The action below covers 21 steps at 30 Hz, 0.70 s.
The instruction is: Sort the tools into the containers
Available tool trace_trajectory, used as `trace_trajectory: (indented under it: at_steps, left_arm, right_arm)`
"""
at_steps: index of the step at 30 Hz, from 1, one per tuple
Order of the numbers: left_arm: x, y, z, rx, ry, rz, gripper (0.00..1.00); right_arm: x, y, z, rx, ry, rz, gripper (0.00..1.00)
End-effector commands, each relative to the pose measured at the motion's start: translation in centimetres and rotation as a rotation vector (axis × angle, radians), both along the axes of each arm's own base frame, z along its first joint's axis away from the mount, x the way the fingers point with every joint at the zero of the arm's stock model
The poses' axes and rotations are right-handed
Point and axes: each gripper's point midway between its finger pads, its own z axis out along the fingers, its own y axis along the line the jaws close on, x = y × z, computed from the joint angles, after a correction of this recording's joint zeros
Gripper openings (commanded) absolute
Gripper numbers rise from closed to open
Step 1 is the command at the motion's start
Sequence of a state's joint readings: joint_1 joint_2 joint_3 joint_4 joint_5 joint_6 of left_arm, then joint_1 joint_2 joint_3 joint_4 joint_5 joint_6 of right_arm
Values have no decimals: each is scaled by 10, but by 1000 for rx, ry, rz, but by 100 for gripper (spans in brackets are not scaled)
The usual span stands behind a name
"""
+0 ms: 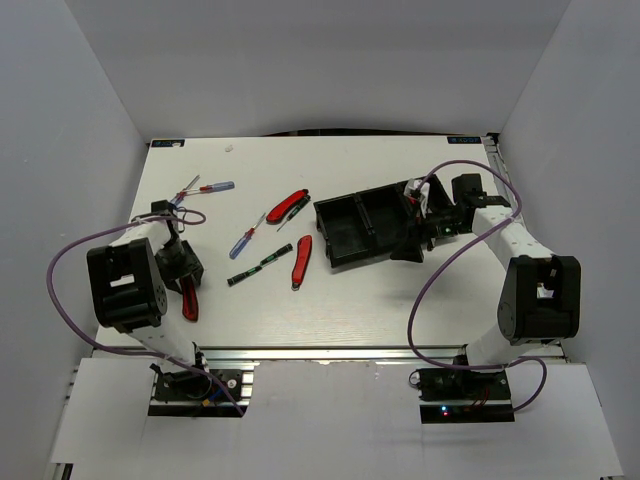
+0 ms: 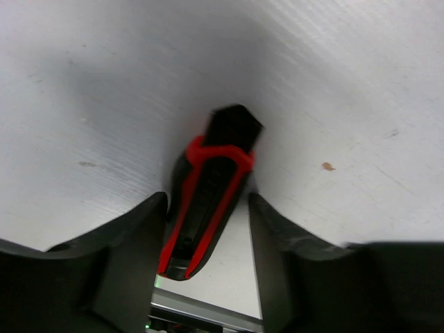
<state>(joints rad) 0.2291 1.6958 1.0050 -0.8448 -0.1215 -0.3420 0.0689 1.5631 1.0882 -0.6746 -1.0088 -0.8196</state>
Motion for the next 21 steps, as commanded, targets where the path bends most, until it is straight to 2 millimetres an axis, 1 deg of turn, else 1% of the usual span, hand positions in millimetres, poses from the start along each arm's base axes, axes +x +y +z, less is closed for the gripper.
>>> trace_trajectory:
  at_steps: [1, 4, 5, 6, 7, 11, 12, 15, 16, 17, 18, 20, 21]
  left_arm:
    - [2, -1, -11, -19, -2, -8, 58]
    - [0, -7, -16, -55, 0, -4, 52]
    - [1, -8, -17, -61, 2, -6, 48]
    - [1, -9, -18, -67, -1, -4, 45]
    - [2, -11, -18, -77, -4, -4, 44]
    - [9, -18, -14, -116, -31, 4, 31]
    - [11, -18, -12, -115, -44, 7, 23]
    - [11, -33, -4, -186, -84, 30, 2]
    - [11, -35, -2, -192, -95, 36, 0]
    - [10, -37, 0, -201, -107, 45, 0]
    - [13, -42, 10, -222, -151, 57, 0]
    - [13, -50, 18, -254, -193, 67, 0]
    - [16, -56, 25, -287, -224, 77, 0]
  right_arm:
    - [-2, 0, 12, 37, -33, 9, 89]
    - [-1, -1, 13, 38, -36, 4, 90]
    - [0, -1, 14, 38, -39, 3, 89]
    - [0, -2, 14, 37, -38, 0, 89]
    - [1, -2, 16, 40, -38, 1, 89]
    - [1, 0, 24, 58, -41, 11, 89]
    - [0, 0, 26, 61, -42, 13, 89]
    - [1, 1, 30, 70, -41, 19, 90]
    - [1, 2, 30, 71, -39, 21, 89]
    - [0, 2, 33, 71, -36, 25, 89]
    - [0, 2, 34, 73, -36, 28, 89]
    - [-1, 5, 37, 72, -42, 43, 89]
    - [-2, 6, 38, 64, -48, 47, 89]
